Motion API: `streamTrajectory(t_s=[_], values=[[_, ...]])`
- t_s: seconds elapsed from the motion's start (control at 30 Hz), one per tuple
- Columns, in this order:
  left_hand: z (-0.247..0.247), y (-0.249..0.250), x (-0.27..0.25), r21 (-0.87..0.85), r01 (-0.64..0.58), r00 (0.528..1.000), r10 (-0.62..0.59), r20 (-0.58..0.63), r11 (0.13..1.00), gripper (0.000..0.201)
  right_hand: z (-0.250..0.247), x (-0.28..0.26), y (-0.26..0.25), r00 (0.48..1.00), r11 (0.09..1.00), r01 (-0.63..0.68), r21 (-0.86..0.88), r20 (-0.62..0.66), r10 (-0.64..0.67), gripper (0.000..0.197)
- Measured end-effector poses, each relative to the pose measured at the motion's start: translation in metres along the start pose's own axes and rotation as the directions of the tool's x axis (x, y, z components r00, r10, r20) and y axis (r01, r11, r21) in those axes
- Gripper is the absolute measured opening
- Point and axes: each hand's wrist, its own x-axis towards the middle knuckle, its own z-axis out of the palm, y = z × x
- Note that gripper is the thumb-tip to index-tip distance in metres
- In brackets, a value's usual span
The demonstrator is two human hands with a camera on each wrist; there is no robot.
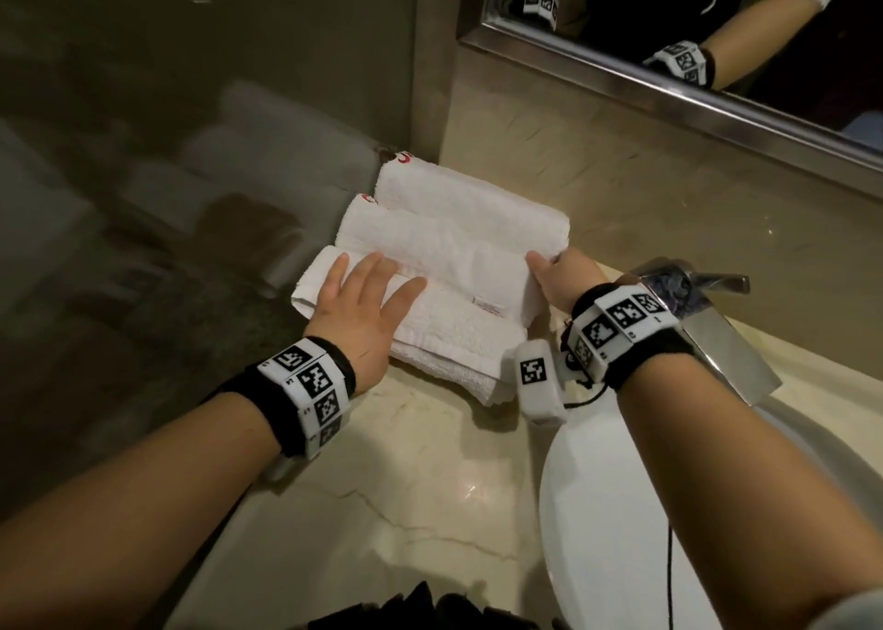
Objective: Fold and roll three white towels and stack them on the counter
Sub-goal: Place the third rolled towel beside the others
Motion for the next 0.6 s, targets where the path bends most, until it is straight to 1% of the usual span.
streamTrajectory(t_s=[0.17, 0.23, 0.27, 0.33, 0.37, 0.4, 0.43, 0.47, 0.5, 0.53, 0.57, 0.6], values=[[0.000, -0.002, 0.000, -0.004, -0.012, 1.000, 0.012, 0.005, 1.000, 0.088, -0.004, 0.005, -0.016, 0.997, 0.975, 0.053, -0.216, 0.063, -0.040, 0.054], [-0.001, -0.002, -0.001, -0.007, -0.022, 1.000, 0.022, 0.013, 1.000, 0.087, -0.004, 0.003, -0.016, 0.996, 0.966, 0.062, -0.249, 0.079, -0.043, 0.057], [-0.003, -0.002, -0.001, -0.013, -0.025, 1.000, 0.025, 0.013, 1.000, 0.087, -0.004, 0.000, -0.014, 0.996, 0.970, 0.061, -0.235, 0.078, -0.044, 0.060], [-0.006, -0.006, -0.004, -0.024, -0.020, 1.000, 0.020, 0.011, 1.000, 0.087, -0.004, -0.014, -0.012, 0.998, 0.983, 0.053, -0.174, 0.038, -0.047, 0.071], [-0.007, -0.009, -0.005, -0.024, -0.010, 1.000, 0.010, 0.011, 1.000, 0.087, -0.002, -0.024, -0.010, 0.997, 0.982, 0.072, -0.177, -0.023, -0.077, 0.078], [-0.008, -0.013, -0.006, -0.021, 0.008, 1.000, -0.008, 0.010, 1.000, 0.088, 0.002, -0.038, -0.007, 0.984, 0.965, 0.128, -0.229, -0.096, -0.153, 0.082], [-0.008, -0.016, -0.007, -0.015, 0.029, 1.000, -0.029, 0.009, 0.999, 0.087, 0.009, -0.051, -0.004, 0.954, 0.926, 0.210, -0.314, -0.142, -0.264, 0.085], [-0.008, -0.018, -0.006, -0.002, 0.044, 0.999, -0.044, 0.012, 0.999, 0.086, 0.017, -0.064, -0.002, 0.920, 0.870, 0.298, -0.392, -0.126, -0.371, 0.088], [-0.007, -0.020, -0.005, 0.017, 0.047, 0.999, -0.047, 0.020, 0.999, 0.085, 0.028, -0.075, -0.002, 0.890, 0.810, 0.379, -0.447, -0.066, -0.452, 0.088], [-0.006, -0.020, -0.004, 0.041, 0.041, 0.999, -0.043, 0.034, 0.998, 0.083, 0.040, -0.083, -0.002, 0.872, 0.758, 0.430, -0.490, 0.008, -0.490, 0.087], [-0.004, -0.019, -0.002, 0.068, 0.029, 0.998, -0.033, 0.049, 0.997, 0.082, 0.051, -0.085, -0.002, 0.864, 0.721, 0.451, -0.526, 0.055, -0.500, 0.085], [-0.003, -0.019, 0.000, 0.088, 0.022, 0.998, -0.027, 0.063, 0.996, 0.080, 0.059, -0.085, -0.002, 0.866, 0.701, 0.448, -0.555, 0.075, -0.494, 0.084]])
